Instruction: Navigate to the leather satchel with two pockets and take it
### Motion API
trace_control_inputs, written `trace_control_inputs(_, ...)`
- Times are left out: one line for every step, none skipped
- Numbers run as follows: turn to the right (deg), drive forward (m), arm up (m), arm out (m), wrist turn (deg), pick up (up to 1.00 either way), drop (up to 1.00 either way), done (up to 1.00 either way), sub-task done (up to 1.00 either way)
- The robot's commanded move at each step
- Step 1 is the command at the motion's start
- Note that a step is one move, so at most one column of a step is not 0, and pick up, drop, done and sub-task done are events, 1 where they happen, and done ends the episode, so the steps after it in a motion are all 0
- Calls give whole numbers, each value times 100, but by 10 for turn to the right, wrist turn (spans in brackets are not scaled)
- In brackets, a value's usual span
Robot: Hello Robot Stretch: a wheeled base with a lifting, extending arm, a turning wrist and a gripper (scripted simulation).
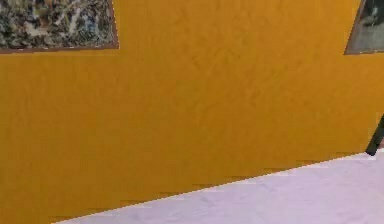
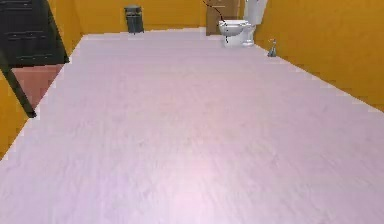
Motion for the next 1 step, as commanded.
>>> trace_control_inputs(450,0,0,0,0,0,0,0,0)
